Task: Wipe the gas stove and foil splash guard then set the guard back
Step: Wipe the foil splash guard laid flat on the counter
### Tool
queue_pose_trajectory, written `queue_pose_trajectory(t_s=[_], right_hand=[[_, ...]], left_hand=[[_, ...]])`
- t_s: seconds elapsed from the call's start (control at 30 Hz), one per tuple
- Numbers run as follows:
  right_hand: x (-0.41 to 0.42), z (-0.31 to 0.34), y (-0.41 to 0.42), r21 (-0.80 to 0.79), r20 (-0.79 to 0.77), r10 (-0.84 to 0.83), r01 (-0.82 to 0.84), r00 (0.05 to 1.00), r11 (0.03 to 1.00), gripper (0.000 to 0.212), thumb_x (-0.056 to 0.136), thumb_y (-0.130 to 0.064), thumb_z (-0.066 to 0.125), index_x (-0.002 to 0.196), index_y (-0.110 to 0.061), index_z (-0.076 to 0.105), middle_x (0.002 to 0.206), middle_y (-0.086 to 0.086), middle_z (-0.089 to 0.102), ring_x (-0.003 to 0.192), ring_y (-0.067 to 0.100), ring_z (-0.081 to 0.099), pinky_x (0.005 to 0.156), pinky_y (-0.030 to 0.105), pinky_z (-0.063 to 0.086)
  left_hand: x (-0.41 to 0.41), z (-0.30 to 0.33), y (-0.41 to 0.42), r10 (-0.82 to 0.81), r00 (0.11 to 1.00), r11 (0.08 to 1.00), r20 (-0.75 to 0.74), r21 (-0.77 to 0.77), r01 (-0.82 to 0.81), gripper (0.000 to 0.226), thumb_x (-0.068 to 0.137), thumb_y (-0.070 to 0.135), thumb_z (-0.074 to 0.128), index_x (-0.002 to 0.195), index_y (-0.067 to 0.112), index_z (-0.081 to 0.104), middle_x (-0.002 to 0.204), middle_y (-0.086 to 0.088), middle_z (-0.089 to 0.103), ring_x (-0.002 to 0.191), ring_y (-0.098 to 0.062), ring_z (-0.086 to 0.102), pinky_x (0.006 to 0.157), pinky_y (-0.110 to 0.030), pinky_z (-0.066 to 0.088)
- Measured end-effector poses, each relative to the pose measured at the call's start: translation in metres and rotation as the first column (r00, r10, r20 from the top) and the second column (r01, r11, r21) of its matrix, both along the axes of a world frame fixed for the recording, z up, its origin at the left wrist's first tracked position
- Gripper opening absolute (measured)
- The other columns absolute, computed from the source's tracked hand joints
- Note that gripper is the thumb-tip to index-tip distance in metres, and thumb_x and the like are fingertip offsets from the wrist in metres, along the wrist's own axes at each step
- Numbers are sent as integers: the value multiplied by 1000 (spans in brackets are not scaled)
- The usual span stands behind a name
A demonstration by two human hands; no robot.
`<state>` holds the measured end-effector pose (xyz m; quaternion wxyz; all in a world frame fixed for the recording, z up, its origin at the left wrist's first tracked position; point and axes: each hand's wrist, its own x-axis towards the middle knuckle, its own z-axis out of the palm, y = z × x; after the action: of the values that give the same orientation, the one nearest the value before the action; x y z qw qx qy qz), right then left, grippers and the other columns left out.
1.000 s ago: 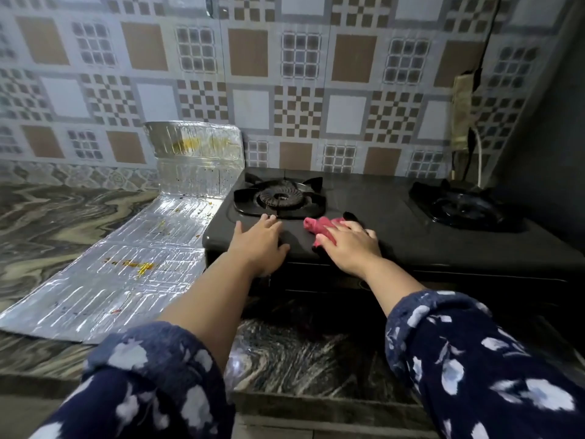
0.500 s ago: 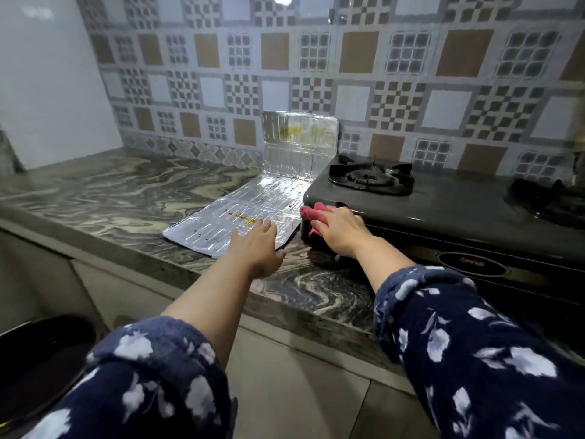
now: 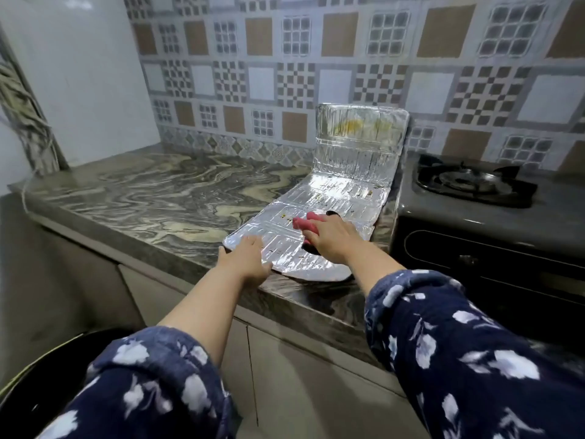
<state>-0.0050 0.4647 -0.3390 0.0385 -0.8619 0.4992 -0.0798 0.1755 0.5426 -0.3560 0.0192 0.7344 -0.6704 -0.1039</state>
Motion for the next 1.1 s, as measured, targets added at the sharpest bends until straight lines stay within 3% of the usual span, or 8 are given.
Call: queue_pose_trajectory(t_s=[0.1,0.37,0.5,0.63,0.93,1.1], right_hand=[[40,-15,-23,13,-46,-5,5,999,1000,41,101,-44,28,141,-48,35,157,-10,26,139,21,33,103,41,33],[122,-62,-60,17,-113,30,-28,993,999,48,99,-47,31,146,-35,33,157,-6,26,139,24,30,109,44,31],[134,-83,-62,143,-204,68,-39,977,989,55,96,-58,24,149,-45,14,162,-9,4,148,23,2,117,48,5],[142,-99,-65,240,-133,16,17,991,971,49,94,-64,15,142,-60,6,161,-10,-6,147,27,-18,115,57,-12],[145,-102,-106,210,-147,-44,75,988,975,52,90,-70,15,140,-63,1,161,-10,-9,146,26,-19,113,61,-11],[135,-102,-147,194,-149,-77,105,986,975,54,92,-68,11,144,-57,2,162,-8,-7,147,27,-18,112,63,-10]], left_hand=[[41,-17,-30,-23,999,1000,-49,7,23,65,96,37,42,151,18,14,161,1,7,148,-17,8,114,-61,6],[107,-58,-84,-68,992,998,-102,-19,67,61,99,31,35,152,14,9,161,1,2,148,-15,-3,116,-57,2],[121,-73,-100,-70,990,996,-122,-58,63,58,100,30,29,152,14,10,161,1,3,148,-13,-2,116,-56,0],[126,-85,-107,-86,990,995,-110,-62,79,59,99,30,25,152,14,7,161,2,1,148,-10,-5,118,-53,-1],[125,-97,-110,-83,996,987,13,-139,84,62,96,32,21,153,15,5,161,3,0,148,-10,-3,119,-49,0],[126,-99,-111,-79,996,986,37,-145,83,69,87,37,9,153,17,6,161,5,0,147,-8,-1,120,-48,1]])
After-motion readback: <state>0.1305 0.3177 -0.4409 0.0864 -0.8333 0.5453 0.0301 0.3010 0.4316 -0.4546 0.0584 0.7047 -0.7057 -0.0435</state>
